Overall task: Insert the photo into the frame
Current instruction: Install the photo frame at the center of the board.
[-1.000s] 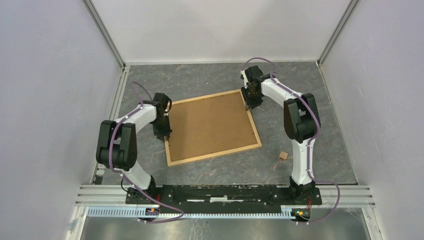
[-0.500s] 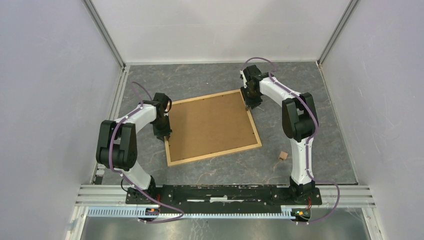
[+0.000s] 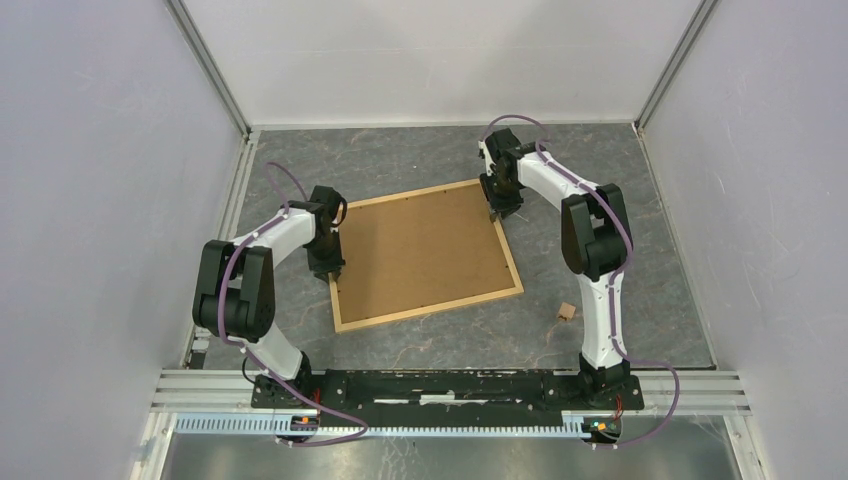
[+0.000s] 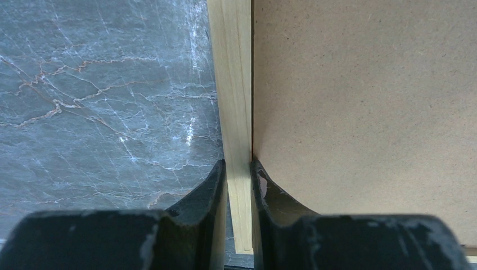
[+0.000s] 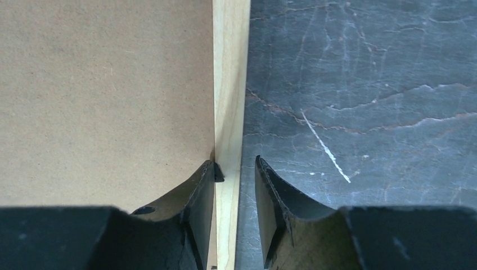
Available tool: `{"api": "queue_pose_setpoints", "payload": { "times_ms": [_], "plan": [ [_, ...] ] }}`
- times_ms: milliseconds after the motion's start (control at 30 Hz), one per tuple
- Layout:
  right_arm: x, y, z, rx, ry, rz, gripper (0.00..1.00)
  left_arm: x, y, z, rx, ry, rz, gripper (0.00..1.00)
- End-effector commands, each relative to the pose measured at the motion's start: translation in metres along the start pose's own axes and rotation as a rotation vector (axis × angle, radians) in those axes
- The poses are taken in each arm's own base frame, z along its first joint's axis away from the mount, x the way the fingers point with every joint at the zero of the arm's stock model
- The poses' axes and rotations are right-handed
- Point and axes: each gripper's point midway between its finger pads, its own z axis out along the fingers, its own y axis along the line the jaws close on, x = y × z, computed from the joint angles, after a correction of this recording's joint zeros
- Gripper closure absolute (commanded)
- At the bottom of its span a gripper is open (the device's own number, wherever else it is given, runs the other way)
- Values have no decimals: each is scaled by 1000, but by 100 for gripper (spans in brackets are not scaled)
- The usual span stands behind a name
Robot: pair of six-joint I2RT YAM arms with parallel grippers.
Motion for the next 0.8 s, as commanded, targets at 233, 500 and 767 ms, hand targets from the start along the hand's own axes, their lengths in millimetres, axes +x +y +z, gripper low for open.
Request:
{"api": "queue_pose_setpoints", "payload": {
  "times_ms": [233,500,767],
  "plan": [
    [26,-13,61,37,90,-10,62,-6,1,-4,-12,-31,62,98],
    [-19,24,-19,-156,-110,-55,56,-3,0,-2,-8,-18,60,98],
    [-24,-17,-48,116,-155,-62,61,-4,-1,-1,-4,-16,58,98]
  ]
}}
